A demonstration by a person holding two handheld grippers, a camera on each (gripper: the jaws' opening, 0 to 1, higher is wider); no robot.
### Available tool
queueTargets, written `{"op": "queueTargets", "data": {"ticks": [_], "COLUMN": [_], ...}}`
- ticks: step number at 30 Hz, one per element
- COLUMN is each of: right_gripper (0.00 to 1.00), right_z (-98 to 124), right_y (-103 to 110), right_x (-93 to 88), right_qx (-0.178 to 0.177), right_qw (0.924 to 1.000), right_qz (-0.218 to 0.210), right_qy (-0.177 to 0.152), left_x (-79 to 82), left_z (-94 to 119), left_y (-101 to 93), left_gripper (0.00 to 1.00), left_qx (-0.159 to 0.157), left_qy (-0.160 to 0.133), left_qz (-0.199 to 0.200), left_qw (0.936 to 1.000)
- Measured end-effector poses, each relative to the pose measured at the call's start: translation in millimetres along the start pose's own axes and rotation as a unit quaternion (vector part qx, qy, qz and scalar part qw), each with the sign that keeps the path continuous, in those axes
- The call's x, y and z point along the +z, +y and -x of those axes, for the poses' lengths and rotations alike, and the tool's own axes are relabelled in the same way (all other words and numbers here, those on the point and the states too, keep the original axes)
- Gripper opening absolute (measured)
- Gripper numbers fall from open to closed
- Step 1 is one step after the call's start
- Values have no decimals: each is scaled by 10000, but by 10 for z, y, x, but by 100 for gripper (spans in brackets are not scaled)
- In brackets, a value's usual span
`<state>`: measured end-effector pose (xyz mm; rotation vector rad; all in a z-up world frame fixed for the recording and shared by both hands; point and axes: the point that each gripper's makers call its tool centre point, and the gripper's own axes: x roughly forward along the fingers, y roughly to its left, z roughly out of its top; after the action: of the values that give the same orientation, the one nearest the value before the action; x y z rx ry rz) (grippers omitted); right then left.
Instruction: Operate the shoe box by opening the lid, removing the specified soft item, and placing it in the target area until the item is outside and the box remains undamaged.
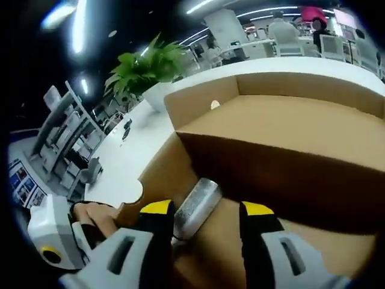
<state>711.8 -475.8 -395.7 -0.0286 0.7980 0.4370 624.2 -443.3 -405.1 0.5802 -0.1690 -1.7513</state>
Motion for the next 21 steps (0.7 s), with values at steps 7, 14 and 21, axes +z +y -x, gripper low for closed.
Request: {"op": "queueTargets", "data": {"ticks": [7, 14, 21], "right_gripper": [33, 30, 26], "right_z": [-388, -617, -966], "right_y": [332, 581, 804], "right_x": [107, 191, 156], "right_qx": [454, 854, 944], "right_qw": [9969, 9918, 9899], "right_qz": [-558, -889, -1054], "right_qy": [-308, -326, 22], "left_x": [2, 1, 0], "left_z": [8, 14, 27], "left_y": [-16, -18, -20], "left_gripper": [6, 6, 6], "left_qx": [-2, -2, -4], "left_qy": [-4, -3, -4], "left_qz": [-6, -4, -15], "left_qw": [10000, 10000, 10000]}}
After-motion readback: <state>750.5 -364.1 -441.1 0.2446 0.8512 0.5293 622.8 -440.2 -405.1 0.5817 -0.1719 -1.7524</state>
